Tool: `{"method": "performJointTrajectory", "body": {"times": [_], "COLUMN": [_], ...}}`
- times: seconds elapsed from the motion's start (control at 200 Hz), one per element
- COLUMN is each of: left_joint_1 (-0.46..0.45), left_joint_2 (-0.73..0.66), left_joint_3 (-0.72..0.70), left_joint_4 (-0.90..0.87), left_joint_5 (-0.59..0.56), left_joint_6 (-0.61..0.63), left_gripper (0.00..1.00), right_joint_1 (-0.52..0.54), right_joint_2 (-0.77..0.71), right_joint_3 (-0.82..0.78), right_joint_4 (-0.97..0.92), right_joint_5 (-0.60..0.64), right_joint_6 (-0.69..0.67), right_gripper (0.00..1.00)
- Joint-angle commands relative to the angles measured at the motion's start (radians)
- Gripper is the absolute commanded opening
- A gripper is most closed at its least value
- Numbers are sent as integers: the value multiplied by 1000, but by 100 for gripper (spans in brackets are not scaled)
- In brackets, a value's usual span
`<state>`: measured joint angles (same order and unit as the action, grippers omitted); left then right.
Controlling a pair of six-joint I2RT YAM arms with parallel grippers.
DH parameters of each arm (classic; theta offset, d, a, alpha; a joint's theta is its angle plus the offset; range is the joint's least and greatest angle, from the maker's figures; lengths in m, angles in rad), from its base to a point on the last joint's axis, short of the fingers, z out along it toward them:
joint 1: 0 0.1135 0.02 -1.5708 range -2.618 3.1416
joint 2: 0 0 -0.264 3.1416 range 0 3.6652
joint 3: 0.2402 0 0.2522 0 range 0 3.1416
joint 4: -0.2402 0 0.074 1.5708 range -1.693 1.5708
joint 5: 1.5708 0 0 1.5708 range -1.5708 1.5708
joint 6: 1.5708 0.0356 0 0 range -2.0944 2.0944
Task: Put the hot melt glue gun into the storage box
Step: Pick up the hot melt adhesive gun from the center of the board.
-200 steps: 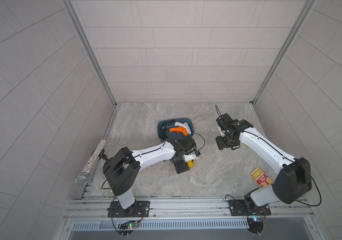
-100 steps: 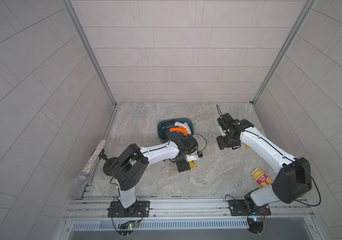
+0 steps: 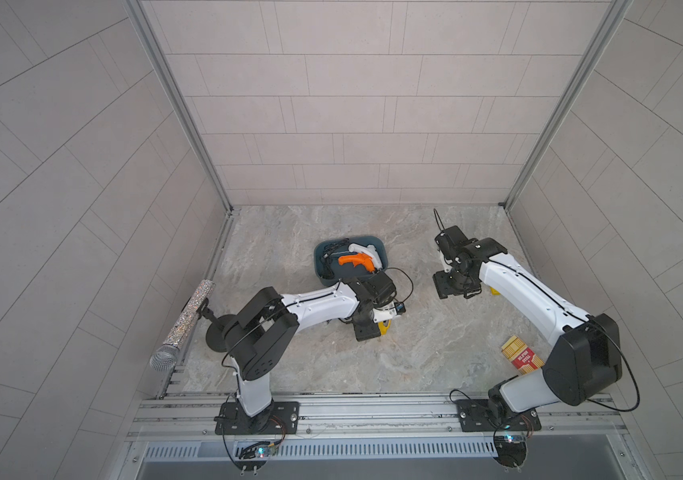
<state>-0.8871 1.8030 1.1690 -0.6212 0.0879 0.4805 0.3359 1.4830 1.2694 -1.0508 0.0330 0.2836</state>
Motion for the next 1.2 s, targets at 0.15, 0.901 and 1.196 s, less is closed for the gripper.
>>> {"method": "performJointTrajectory", "body": {"times": [0.15, 0.901, 1.196], "left_joint_1": [0, -7, 11], "left_joint_2": [-20, -46, -190], "left_joint_3": [4, -6, 163], "left_joint_4": [-12, -153, -453], "left_joint_5": [-98, 50, 189], "left_joint_6": [13, -84, -97], "left_gripper": [72, 29, 10], "right_joint_1": [-9, -22, -18], "right_joint_2": [25, 22, -40], "right_joint_3": [19, 17, 23], "right_joint_4": [0, 9, 136], "right_joint_5": [-8, -36, -394], "right_joint_6": [-6, -8, -93], "right_gripper": [67, 67, 65]}}
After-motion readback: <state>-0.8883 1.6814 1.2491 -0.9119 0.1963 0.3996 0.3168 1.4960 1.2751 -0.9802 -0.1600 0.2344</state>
